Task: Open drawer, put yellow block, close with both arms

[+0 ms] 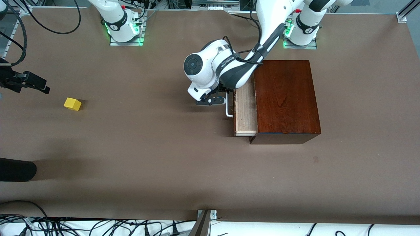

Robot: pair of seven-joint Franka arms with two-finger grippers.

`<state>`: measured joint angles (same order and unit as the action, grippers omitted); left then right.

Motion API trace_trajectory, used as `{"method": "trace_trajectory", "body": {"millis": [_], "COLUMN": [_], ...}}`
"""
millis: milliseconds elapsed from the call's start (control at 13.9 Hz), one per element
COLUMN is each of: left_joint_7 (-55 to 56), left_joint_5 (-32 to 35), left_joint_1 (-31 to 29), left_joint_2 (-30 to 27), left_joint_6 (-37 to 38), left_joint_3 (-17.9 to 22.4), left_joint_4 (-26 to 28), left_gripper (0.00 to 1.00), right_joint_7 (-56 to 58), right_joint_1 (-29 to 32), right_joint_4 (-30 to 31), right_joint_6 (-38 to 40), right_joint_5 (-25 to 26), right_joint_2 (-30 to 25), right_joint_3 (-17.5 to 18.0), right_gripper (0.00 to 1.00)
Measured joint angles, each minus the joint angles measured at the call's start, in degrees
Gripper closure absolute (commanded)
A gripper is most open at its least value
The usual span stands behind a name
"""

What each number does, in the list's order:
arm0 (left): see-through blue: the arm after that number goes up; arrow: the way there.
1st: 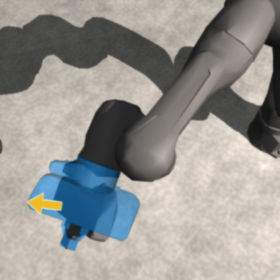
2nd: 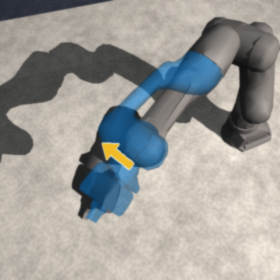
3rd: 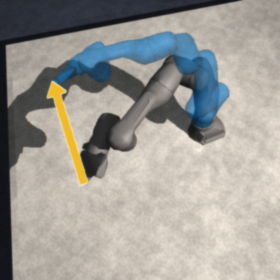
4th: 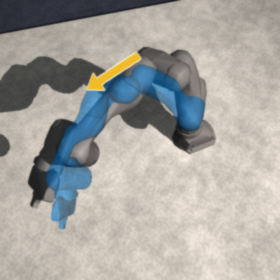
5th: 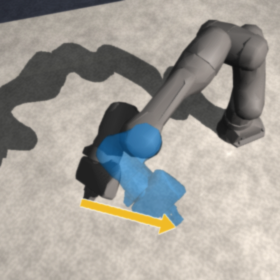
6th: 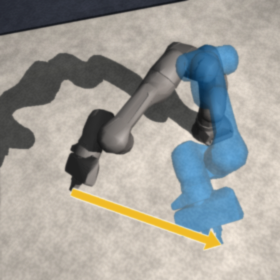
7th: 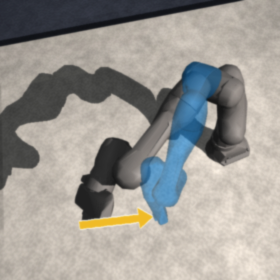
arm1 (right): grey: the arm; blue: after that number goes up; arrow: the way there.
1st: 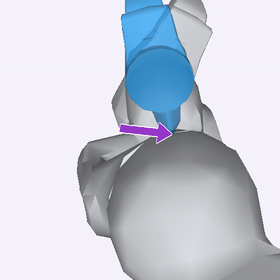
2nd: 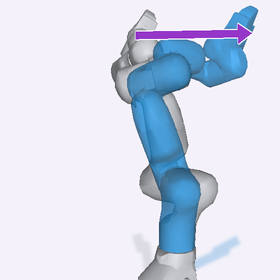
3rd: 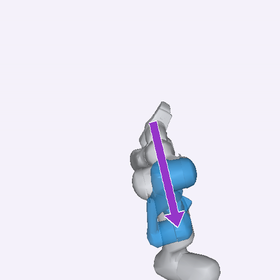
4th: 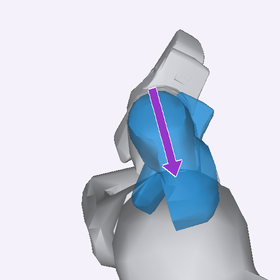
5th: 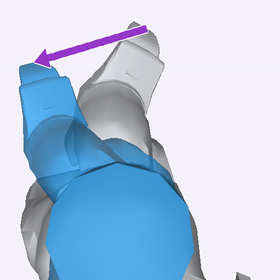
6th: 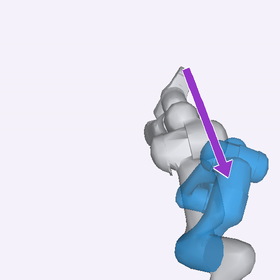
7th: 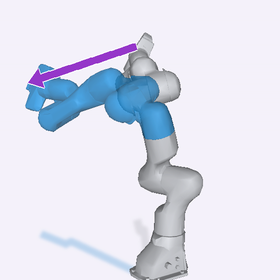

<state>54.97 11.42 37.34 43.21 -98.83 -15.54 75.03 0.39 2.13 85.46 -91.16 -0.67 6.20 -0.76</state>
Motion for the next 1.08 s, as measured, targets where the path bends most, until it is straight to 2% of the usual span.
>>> {"method": "trace_trajectory", "body": {"millis": [359,574,1077], "left_joint_7": [1.3,2.2,2.3], "left_joint_5": [0.2,0.3,-1.1], "left_joint_1": [1.6,2.8,3.2], "left_joint_2": [0.5,1.3,1.8], "left_joint_6": [-0.4,-0.4,-2.8], "left_joint_3": [0.5,0.5,0.4], "left_joint_4": [-0.9,-2.2,-3.0], "left_gripper": [0.00,0.00,0.00], "right_joint_7": [0.0,1.3,12.4], "right_joint_1": [0.0,0.2,0.6], "right_joint_4": [0.0,0.0,0.8], "right_joint_6": [-0.2,-0.8,-0.7], "right_joint_5": [0.8,0.8,0.8], "right_joint_2": [0.0,0.0,-0.1], "right_joint_3": [-0.7,-4.7,-14.5], "right_gripper": [0.00,0.00,0.00]}}
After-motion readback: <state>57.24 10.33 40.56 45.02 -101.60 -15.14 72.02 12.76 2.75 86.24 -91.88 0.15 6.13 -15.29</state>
